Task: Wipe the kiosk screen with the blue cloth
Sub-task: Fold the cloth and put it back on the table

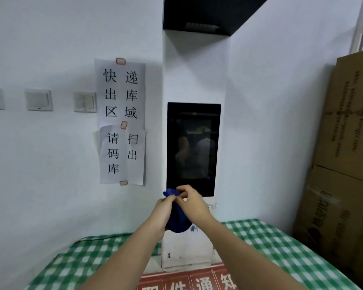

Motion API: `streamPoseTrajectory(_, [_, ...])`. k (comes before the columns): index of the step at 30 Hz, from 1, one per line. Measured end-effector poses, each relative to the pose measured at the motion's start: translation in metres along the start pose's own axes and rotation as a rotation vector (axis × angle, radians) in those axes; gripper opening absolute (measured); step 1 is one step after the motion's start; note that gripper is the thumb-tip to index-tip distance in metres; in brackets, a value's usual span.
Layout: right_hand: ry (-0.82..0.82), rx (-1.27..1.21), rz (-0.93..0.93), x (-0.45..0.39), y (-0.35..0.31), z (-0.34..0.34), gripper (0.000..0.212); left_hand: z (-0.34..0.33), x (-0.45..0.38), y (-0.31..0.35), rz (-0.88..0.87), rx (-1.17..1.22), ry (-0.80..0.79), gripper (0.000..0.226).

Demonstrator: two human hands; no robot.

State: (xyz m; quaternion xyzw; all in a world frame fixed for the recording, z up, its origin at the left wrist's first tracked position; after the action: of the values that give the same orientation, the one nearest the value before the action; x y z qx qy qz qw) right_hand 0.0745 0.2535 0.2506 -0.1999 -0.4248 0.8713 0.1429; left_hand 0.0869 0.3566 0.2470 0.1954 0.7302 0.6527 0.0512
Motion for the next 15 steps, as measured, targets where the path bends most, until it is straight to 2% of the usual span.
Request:
streamPoseTrajectory(3, [0.053,-0.041,-0.098,0.016,0.02,0.008,0.035,-0.006,0.005,-0.017,0.007,-0.03,-0.022,0.022])
streamPoseTrajectory(7, [0.037,-0.172,-0.252,0.033,0.042,0.021,0.031,-0.02,0.014,-0.038,-0.044,-0.131,-0.036,0.042])
streamPoseTrajectory(12, [-0.027,-0.245,-0.283,0.05,0.065,0.037,0.038,-0.042,0.028,-0.049,-0.152,-0.214,-0.008,0.047])
streamPoseTrajectory(15, [-0.019,-0.285,-0.342,0.056,0.088,0.057,0.028,-0.062,0.036,-0.056,-0.168,-0.243,0.039,0.046])
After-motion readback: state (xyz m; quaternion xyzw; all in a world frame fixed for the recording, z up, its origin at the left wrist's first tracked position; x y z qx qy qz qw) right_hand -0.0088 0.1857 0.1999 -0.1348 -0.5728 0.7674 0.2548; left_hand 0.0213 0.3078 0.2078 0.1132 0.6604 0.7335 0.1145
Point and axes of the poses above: each hand's wrist, its own x-axis away from the middle knuckle, its own z-axis out of the back of the hand, y = z × x, the point moved 3 cm from there along -x, towards the middle knuckle, and after that the axes turned 5 degrees about -z, right-handed, at the moved point
